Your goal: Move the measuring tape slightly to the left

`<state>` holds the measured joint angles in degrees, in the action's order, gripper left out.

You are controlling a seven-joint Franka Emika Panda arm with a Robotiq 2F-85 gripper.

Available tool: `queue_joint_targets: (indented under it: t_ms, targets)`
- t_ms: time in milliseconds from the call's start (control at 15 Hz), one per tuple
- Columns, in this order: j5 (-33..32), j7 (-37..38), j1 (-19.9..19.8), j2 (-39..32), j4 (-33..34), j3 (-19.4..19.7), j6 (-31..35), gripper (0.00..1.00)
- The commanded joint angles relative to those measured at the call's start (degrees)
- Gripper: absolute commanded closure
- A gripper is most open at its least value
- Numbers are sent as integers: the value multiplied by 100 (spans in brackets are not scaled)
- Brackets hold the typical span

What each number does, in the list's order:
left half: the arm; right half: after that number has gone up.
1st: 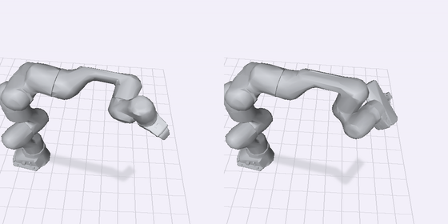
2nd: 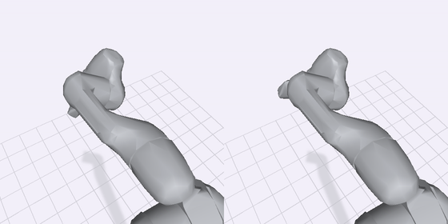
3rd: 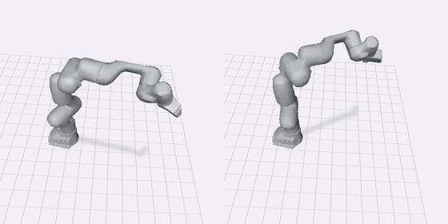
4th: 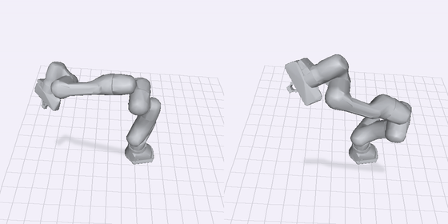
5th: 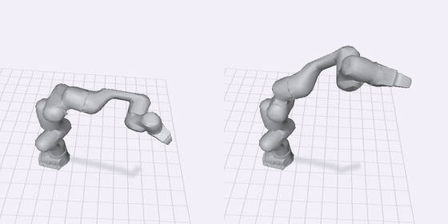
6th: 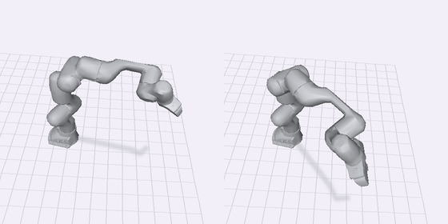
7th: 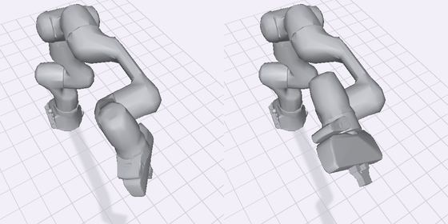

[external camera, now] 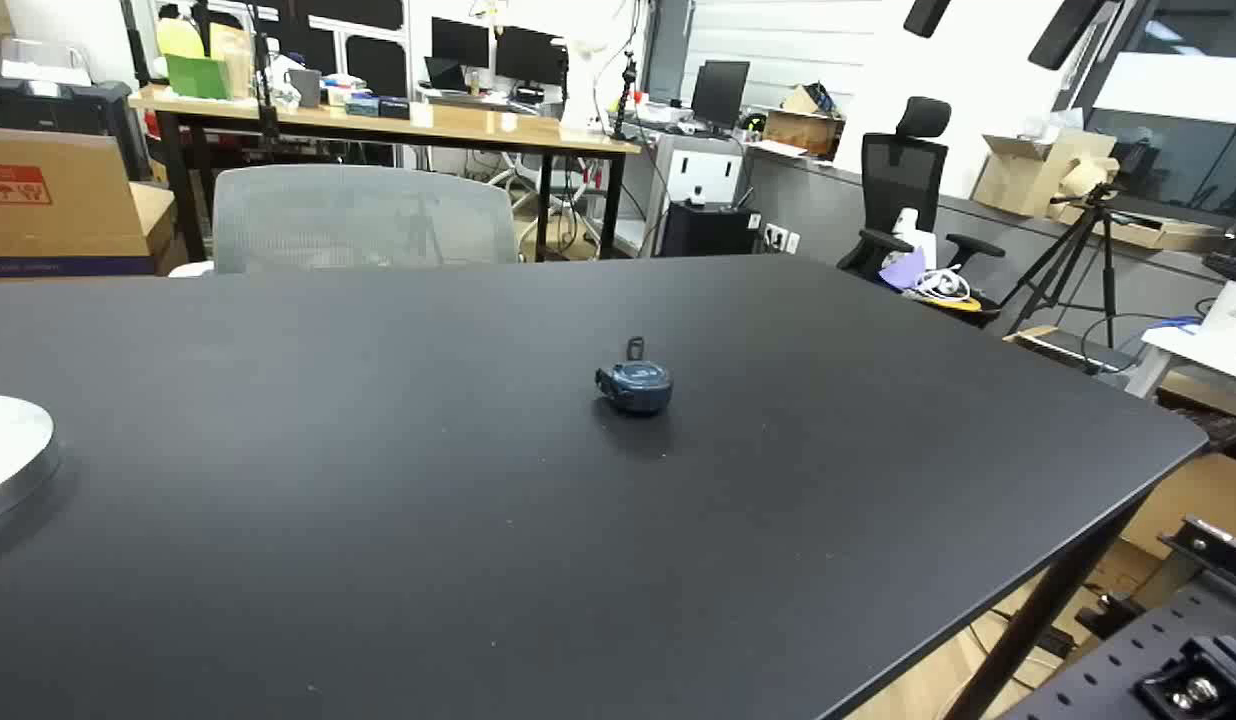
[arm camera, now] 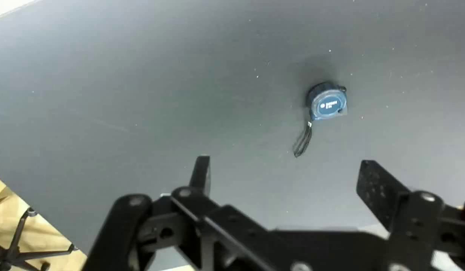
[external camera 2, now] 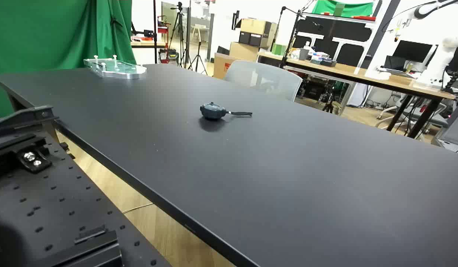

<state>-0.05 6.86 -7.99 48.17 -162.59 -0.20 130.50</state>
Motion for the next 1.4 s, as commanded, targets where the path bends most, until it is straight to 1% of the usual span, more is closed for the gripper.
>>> queue_joint_targets:
  t_ms: [0,133,667,800,1000,1333]
  targets:
    - [-27,21,28,-5,0,29,-87,0]
    - [-27,21,28,-49,-89,29,-116,0]
    - [-28,21,29,-113,-96,30,-116,0]
    - [-58,-36,90,-292,3,-15,46,0]
    - [-6,-237,344,-881,277,-75,239,0]
    - [130,-670,944,-2265,769,-128,815,0]
